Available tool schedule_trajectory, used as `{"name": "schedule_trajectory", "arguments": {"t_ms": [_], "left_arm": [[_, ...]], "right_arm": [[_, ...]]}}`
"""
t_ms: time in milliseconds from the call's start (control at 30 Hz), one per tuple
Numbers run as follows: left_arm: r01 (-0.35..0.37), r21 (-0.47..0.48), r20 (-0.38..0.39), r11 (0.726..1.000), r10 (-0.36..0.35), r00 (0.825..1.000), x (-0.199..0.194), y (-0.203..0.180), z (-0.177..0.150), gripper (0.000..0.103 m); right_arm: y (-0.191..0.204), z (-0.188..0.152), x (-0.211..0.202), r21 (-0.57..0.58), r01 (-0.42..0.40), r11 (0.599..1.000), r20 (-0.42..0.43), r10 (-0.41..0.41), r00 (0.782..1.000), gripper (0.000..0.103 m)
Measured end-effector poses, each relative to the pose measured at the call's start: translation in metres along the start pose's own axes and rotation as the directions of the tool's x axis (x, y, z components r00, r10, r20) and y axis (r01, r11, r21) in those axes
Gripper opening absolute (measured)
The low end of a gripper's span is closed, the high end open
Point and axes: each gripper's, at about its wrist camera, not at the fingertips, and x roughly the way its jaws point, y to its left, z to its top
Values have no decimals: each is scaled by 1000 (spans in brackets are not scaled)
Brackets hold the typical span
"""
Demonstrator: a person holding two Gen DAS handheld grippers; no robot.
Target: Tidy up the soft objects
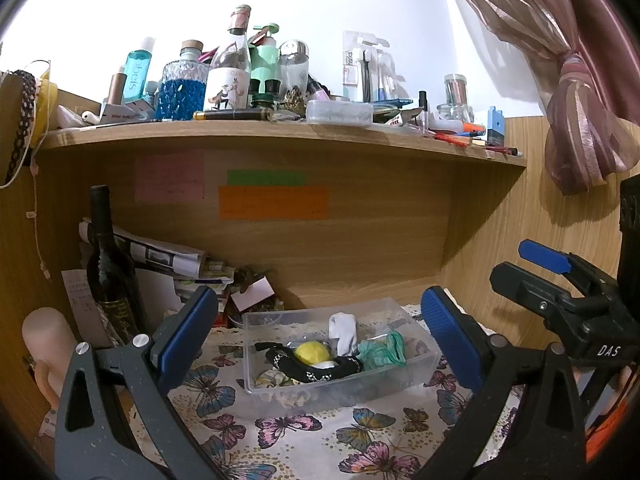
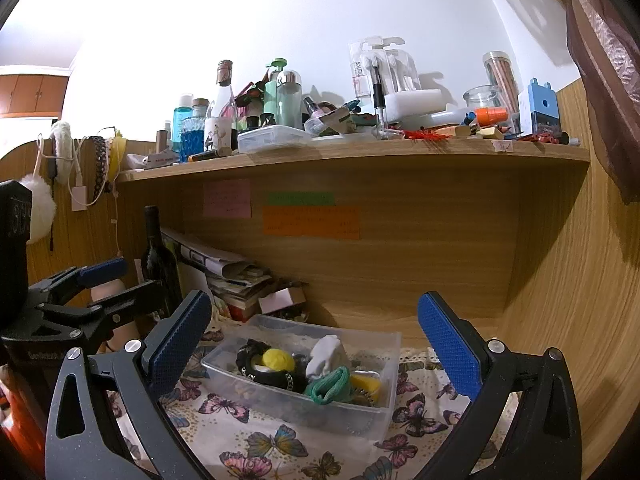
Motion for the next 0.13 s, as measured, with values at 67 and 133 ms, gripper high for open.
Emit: {"name": "schedule_trajectory", "arguments": {"t_ms": [67,133], "left_arm": [[-2,-4,-5,1000,2,1000,1,-2,-1,103],[0,-7,-11,1000,-1,1000,2,-1,-2,103]], "right_arm": [[-1,-1,1,1,0,1000,-4,0,1000,103],[-2,-2,2,2,-1,1000,-9,1,1000,103]]}}
